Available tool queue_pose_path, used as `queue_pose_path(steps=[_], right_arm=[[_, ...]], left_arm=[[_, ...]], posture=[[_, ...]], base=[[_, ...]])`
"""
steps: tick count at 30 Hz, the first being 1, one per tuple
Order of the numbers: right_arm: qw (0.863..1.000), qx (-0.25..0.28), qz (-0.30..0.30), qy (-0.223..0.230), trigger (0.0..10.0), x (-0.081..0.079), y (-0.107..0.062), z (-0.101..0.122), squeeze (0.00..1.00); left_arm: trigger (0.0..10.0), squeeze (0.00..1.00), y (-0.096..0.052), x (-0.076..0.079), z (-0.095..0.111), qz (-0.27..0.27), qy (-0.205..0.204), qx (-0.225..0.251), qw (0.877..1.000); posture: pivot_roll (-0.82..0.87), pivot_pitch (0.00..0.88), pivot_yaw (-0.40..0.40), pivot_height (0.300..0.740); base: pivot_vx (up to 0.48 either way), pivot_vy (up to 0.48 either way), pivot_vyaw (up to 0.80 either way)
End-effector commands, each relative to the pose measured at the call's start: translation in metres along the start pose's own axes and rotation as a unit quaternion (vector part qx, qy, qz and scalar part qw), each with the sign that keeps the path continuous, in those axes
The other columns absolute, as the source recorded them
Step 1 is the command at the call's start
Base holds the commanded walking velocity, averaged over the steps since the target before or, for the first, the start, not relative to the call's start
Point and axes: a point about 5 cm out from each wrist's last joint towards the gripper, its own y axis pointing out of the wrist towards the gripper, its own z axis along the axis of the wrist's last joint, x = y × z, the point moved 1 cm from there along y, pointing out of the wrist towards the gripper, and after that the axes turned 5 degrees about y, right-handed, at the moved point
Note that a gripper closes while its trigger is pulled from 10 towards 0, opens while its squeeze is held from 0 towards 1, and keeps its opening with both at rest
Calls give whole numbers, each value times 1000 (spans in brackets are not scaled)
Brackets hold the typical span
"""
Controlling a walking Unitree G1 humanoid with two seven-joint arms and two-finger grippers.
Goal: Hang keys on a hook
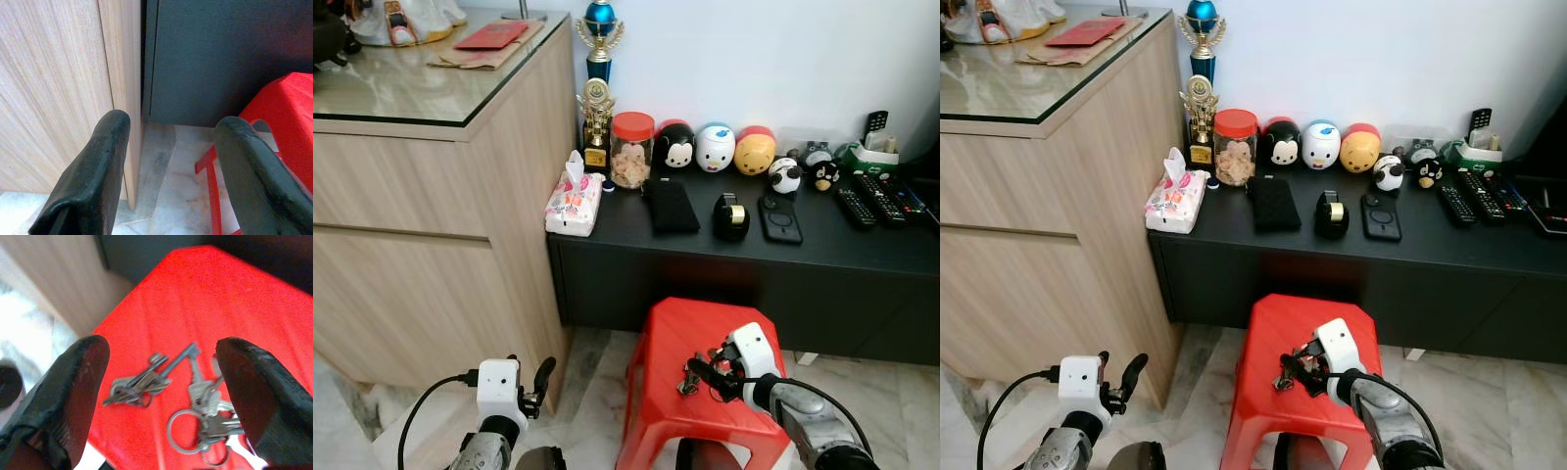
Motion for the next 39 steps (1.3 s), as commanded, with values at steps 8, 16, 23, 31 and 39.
queue_pose_path(steps=[8,16,23,31,39], right_arm=[[999,-32,5,-13,10000,-11,8,-8,0],[999,-37,7,-26,10000,-11,8,-9,0],[999,-46,-9,-27,10000,-11,9,-13,0],[999,-40,-34,-11,118,-9,9,-15,0],[998,-45,-38,3,10000,-10,8,-19,0]], left_arm=[[10000,0,-8,6,1,-20,6,-5,1000],[10000,0,-17,7,4,-24,9,-7,1000],[10000,0,-24,7,4,-24,11,-13,1000],[10000,0,-29,6,4,-24,13,-21,999],[10000,0,-31,5,5,-25,14,-26,999]], posture=[[34,13,-60,612],[45,60,-63,612],[57,85,-62,612],[63,94,-59,612],[68,104,-56,612]], base=[[0,0,0],[0,0,0],[0,0,0],[0,0,0],[0,0,0]])
